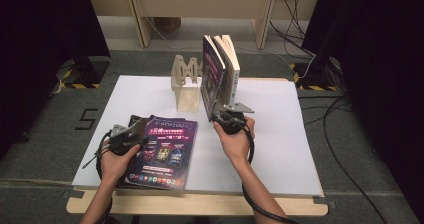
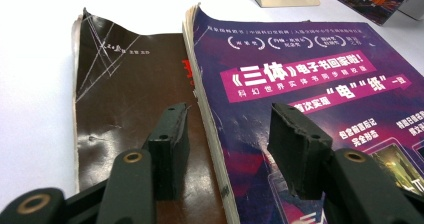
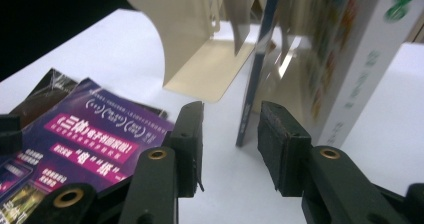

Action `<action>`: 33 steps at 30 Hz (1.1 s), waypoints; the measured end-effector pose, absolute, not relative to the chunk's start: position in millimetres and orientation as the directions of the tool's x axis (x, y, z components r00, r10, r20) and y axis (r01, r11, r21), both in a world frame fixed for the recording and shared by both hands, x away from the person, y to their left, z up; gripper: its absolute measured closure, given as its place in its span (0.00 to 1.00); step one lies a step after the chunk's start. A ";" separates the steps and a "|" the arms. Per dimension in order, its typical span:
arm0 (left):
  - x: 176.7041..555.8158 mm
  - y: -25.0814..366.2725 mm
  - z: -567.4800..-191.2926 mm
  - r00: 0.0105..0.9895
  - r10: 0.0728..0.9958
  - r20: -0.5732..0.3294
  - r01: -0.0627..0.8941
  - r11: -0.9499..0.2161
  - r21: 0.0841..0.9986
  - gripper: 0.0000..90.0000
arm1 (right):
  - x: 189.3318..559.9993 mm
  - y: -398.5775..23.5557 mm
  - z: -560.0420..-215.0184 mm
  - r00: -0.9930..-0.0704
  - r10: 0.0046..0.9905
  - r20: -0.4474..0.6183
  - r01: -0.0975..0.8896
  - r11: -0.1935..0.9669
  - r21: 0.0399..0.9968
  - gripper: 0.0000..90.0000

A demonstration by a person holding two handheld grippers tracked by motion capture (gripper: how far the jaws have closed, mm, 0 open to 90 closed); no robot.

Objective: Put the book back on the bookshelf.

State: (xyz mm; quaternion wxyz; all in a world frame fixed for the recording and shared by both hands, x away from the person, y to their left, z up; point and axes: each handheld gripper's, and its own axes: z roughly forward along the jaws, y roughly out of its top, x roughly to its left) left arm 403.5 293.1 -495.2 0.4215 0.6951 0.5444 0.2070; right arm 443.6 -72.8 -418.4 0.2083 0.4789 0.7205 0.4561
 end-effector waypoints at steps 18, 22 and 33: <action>403.9 291.3 -496.3 0.336 0.924 -0.182 0.611 -0.067 0.789 0.58 | 452.7 -42.5 -454.7 -0.500 0.838 0.218 0.623 0.173 0.763 0.67; 403.9 291.2 -496.5 0.336 0.922 -0.194 0.615 -0.058 0.786 0.60 | 456.1 -35.3 -459.5 -0.508 0.829 0.232 0.641 0.184 0.745 0.66; 403.6 290.0 -496.5 0.341 0.918 -0.202 0.620 -0.058 0.783 0.63 | 471.6 -15.2 -472.6 -0.496 0.818 0.292 0.692 0.169 0.702 0.65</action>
